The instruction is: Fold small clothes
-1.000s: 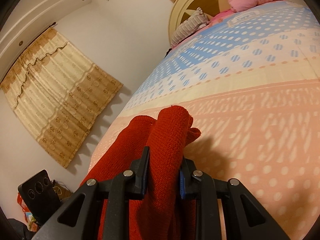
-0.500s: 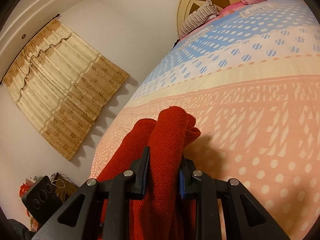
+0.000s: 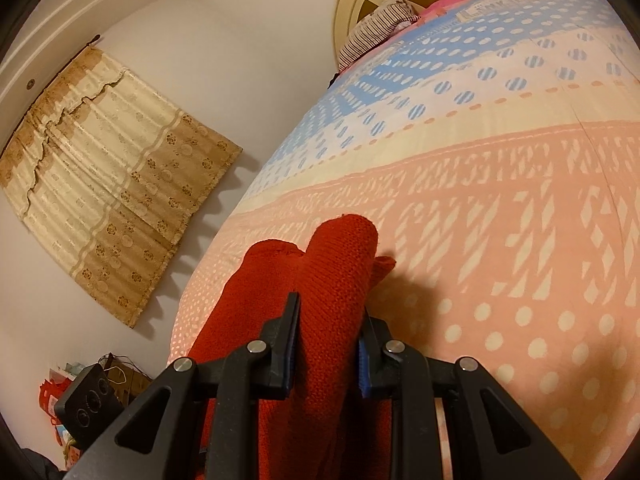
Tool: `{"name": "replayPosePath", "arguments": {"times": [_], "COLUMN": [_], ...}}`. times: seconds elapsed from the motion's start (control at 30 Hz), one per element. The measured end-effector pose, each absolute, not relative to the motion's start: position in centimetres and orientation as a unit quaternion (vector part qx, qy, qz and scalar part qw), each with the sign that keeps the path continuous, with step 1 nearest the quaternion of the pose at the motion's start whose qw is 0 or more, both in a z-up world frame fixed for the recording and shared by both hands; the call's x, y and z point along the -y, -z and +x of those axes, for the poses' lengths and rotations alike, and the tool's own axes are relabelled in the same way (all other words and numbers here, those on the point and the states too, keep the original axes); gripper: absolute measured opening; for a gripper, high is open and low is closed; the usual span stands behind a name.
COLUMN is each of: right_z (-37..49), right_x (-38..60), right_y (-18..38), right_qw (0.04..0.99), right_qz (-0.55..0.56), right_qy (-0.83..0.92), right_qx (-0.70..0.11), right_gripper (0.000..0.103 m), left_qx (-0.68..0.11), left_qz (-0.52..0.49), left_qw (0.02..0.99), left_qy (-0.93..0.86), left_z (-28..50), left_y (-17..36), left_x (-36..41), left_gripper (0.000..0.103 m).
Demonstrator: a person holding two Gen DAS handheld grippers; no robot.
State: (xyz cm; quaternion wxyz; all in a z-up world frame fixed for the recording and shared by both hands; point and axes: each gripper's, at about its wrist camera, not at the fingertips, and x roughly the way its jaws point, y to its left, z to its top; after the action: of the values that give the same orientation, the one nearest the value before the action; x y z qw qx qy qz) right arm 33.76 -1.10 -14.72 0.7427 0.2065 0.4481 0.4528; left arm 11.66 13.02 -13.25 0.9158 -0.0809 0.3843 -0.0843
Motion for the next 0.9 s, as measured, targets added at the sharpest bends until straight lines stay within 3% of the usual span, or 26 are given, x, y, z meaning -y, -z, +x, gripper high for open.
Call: {"name": "replayPosePath", "arguments": {"times": [0.67, 0.9], "right_z": [34.6, 35.0], "right_x": [-0.7, 0.9], "right_y": [13.6, 16.4], "right_qw": [0.753, 0.755], "right_qz": [0.182, 0.193], "right_qy": [-0.439, -0.405], "right_qx": [-0.455, -0.478], "right_gripper": [0.019, 0.019], "left_qx": [-0.386, -0.389], "left_qz": [-0.089, -0.094], "left_qw": [0.915, 0.915], "left_qy": [0.073, 0.058], "left_z": [10.9, 11.0], "left_y": [13.1, 13.9], "left_x": [-12.6, -13.0], "left_gripper": [0.048, 0.071]}}
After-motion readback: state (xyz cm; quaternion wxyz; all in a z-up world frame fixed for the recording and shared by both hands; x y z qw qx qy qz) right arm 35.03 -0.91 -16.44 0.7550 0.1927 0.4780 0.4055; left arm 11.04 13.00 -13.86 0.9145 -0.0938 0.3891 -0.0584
